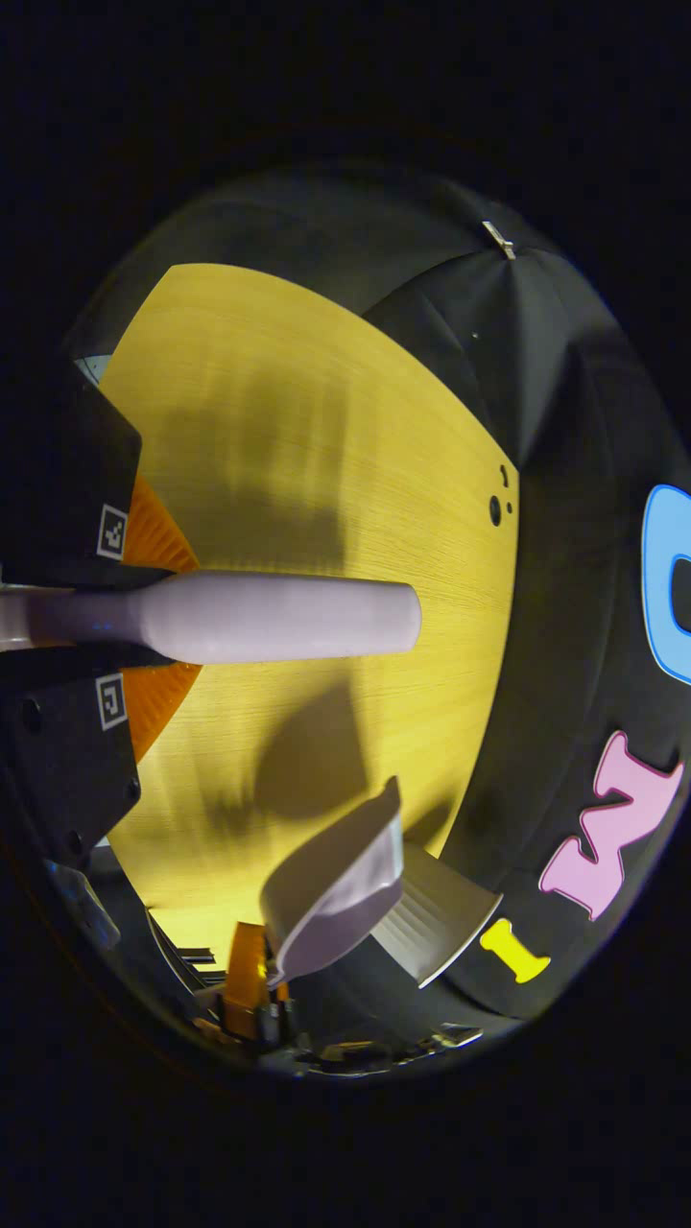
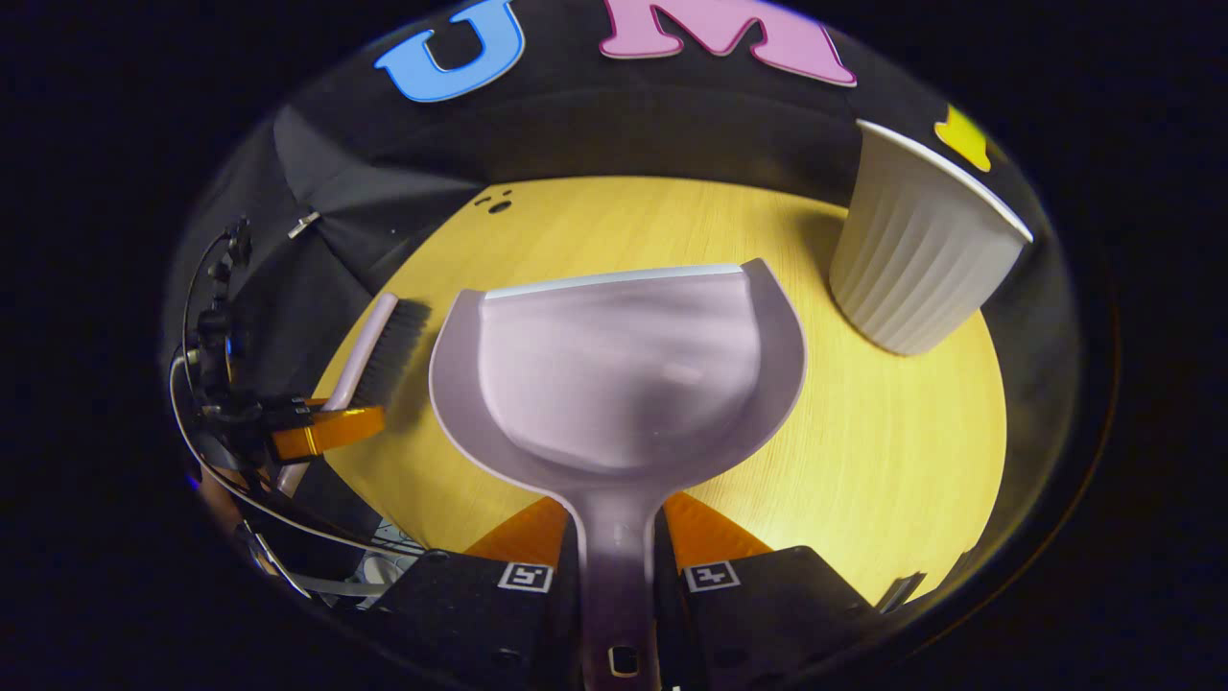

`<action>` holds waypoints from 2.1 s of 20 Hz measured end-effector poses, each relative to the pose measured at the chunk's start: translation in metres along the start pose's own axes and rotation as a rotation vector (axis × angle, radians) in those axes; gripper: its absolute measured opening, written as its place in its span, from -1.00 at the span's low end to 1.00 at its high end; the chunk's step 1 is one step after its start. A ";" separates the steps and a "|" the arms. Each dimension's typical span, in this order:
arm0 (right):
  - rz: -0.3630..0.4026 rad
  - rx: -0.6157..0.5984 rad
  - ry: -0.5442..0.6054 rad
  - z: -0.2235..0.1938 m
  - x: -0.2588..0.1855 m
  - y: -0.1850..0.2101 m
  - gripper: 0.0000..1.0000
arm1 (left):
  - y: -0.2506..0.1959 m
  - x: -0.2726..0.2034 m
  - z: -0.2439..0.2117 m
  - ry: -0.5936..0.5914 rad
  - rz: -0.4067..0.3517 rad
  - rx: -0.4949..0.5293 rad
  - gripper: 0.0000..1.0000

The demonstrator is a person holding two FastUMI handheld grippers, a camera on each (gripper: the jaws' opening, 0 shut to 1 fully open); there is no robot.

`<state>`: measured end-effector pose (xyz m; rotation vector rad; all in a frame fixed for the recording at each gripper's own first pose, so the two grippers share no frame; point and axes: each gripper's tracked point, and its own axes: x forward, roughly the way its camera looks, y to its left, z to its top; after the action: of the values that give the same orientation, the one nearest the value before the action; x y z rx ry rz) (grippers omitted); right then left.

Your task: Pick up the small broom and dustpan from the desktop, sweep the trash into the dustpan with the broom, and then empty the trash into the garbage bin.

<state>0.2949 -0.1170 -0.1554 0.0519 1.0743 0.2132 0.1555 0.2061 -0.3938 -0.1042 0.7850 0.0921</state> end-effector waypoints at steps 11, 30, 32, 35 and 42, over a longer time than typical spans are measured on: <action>-0.057 0.039 0.111 0.000 0.000 0.005 -0.29 | 0.012 0.053 -0.020 0.175 0.139 0.184 -0.41; -0.121 -0.014 -0.259 0.098 -0.118 0.004 0.99 | -0.034 -0.100 0.070 -0.342 0.035 0.164 0.92; -0.106 0.033 -0.371 0.124 -0.148 0.011 0.99 | -0.037 -0.147 0.095 -0.486 0.031 0.169 0.92; -0.169 0.007 -0.553 0.155 -0.207 -0.002 0.99 | -0.041 -0.224 0.125 -0.694 0.081 0.207 0.92; -0.212 -0.029 -0.962 0.167 -0.341 0.024 0.97 | -0.065 -0.319 0.098 -0.883 0.052 0.164 0.91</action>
<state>0.2816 -0.1512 0.2227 0.0095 0.1142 -0.0037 0.0072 0.1404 -0.0947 0.1125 -0.0884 0.1100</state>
